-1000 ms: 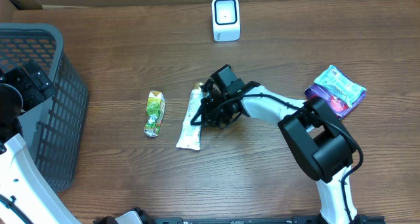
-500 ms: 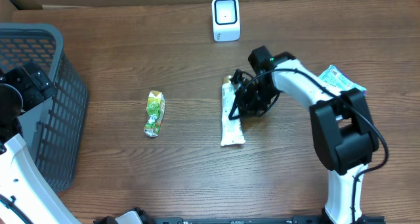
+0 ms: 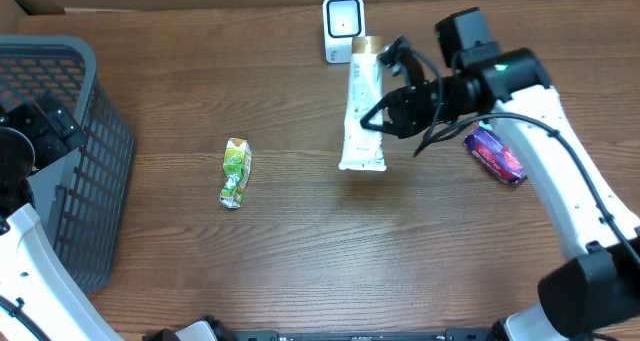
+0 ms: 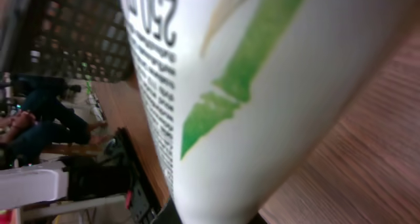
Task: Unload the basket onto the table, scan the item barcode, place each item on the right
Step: 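Lift the white tube upright and carry it to the scanner, then hold the white tube in front of the scanner window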
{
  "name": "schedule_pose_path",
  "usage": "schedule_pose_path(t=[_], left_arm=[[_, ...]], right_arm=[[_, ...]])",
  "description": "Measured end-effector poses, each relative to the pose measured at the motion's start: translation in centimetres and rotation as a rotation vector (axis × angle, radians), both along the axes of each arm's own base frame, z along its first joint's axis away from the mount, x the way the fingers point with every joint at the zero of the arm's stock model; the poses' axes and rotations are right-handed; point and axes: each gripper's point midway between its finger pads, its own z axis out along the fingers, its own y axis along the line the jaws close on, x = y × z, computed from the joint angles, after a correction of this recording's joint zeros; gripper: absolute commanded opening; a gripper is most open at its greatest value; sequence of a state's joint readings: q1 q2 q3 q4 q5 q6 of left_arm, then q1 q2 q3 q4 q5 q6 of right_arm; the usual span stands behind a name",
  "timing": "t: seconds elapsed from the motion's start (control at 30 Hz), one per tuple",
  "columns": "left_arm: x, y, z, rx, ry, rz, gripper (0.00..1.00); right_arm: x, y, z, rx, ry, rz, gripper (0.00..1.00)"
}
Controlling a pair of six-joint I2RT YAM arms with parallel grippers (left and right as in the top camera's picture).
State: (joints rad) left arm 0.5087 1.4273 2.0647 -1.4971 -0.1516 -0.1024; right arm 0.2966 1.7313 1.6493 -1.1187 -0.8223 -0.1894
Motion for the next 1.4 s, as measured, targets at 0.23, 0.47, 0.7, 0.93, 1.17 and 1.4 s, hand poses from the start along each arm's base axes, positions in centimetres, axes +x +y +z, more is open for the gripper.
schedule_pose_path(t=[0.23,0.47,0.7,0.93,1.17,1.4], left_arm=[[0.0,0.0,0.0,0.0,0.0,0.0,1.0],[0.0,0.0,0.0,0.0,0.0,0.0,0.99],[0.0,0.0,0.0,0.0,0.0,0.0,0.99],[0.0,0.0,0.0,0.0,0.0,0.0,1.0],[0.0,0.0,0.0,0.0,-0.001,0.0,0.99],[0.0,0.0,0.0,0.0,-0.001,0.0,0.99]], right_arm=[[0.1,-0.1,1.3,0.087,0.029,0.0,0.04],[3.7,0.0,1.1,0.029,-0.031,-0.16,0.03],[10.1,-0.2,0.3,-0.277,-0.369,-0.453,0.04],[15.7,0.8,-1.0,-0.582,-0.765,-0.523,0.04],[22.6,-1.9,-6.9,-0.994,-1.063,-0.382,0.04],[27.0,-4.5,-9.8,-1.211,-1.24,-0.295,0.04]])
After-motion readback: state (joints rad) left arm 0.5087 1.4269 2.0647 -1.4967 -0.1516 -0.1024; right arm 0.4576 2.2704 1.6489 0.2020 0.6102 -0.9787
